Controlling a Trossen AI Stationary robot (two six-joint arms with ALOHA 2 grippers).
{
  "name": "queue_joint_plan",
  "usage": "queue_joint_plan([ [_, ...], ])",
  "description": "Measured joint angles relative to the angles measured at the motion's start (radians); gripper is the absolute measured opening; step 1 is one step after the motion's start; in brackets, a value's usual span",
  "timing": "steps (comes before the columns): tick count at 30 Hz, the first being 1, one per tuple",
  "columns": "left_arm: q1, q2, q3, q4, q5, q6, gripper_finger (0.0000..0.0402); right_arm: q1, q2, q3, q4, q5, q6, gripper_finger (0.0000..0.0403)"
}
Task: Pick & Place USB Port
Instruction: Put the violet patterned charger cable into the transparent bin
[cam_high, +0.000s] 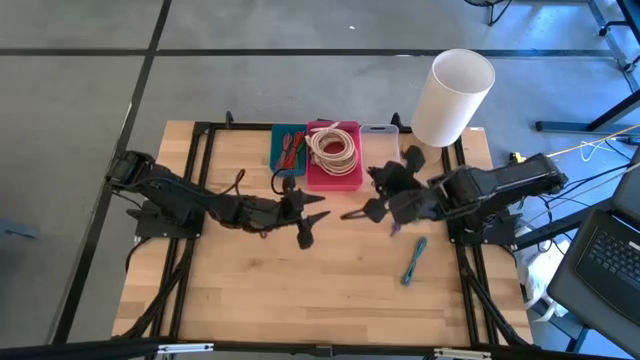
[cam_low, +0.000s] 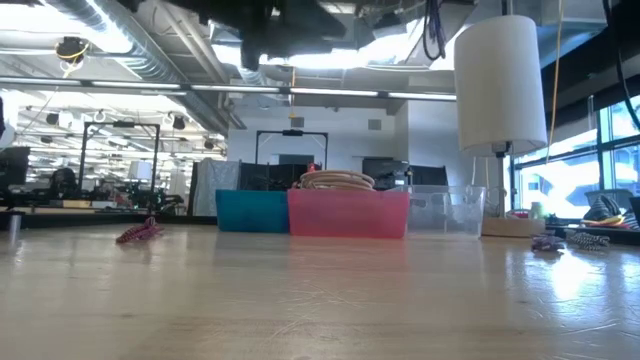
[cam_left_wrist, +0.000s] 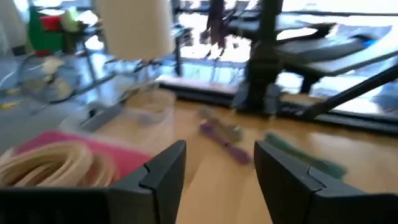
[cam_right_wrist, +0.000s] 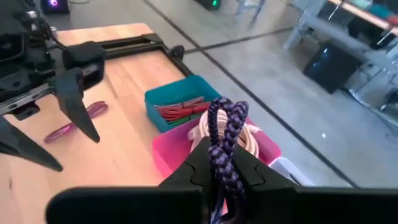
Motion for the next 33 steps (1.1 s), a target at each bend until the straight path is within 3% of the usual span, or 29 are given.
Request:
queue_joint_plan([
  [4, -0.002, -0.007, 0.0, -0.055, -0.033, -0.043, 0.0185, -0.134, -0.004, 0.037, -0.05, -0.105, 0.0, 0.0016],
  [9, -0.013, -0.007, 0.0, -0.06, 0.048, -0.102, 0.0185, -0.371, -0.005, 0.052, -0.058, -0.3, -0.05, 0.0016],
  [13, -0.03, -0.007, 0.0, -0.063, 0.045, -0.115, 0.0186, -0.542, 0.005, 0.031, -0.051, -0.449, -0.075, 0.0016],
  [23, -0.042, -0.007, 0.0, -0.06, 0.028, -0.116, 0.0186, -0.776, 0.073, -0.016, 0.024, -0.577, -0.156, 0.0016],
  [33, -0.052, -0.007, 0.0, -0.059, 0.062, -0.164, 0.0185, -0.944, 0.238, -0.019, 0.031, -0.717, -0.159, 0.0016],
])
